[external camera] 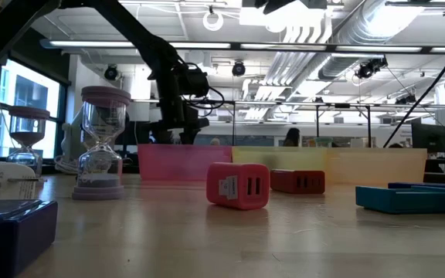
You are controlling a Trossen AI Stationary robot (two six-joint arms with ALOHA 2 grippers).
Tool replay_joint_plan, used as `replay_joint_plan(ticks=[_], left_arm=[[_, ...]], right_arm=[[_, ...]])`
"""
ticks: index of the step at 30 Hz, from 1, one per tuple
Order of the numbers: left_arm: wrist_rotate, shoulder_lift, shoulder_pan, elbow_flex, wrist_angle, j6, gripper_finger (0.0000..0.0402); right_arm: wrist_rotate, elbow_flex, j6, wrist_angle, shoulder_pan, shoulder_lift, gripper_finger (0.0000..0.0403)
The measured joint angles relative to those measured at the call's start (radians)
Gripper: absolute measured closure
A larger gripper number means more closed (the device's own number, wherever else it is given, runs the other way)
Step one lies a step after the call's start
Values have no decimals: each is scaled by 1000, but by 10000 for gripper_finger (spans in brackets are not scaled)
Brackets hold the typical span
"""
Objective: Pick & Place Office items
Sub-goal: Put the black green hourglass into the orange bin
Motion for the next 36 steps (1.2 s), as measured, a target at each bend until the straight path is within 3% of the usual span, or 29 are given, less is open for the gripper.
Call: replay_joint_plan(ticks=[5, 11, 16, 22, 27, 36], left_arm=[[1, -36, 4, 0, -4, 64, 110], [5, -164, -7, 0, -44, 117, 109], [32, -305, -65, 0, -186, 173, 109], [137, -469, -161, 0, -388, 172, 109], [173, -567, -260, 0, -535, 104, 109], [113, -613, -418, 0, -706, -95, 109]], right_arm=[[-3, 0, 2, 0, 0, -1, 241], [-3, 0, 9, 1, 0, -1, 241], [-3, 0, 10, 0, 0, -1, 241], [-6, 0, 10, 0, 1, -1, 241], [-6, 0, 6, 1, 1, -1, 241], [-6, 0, 0, 1, 1, -1, 241]])
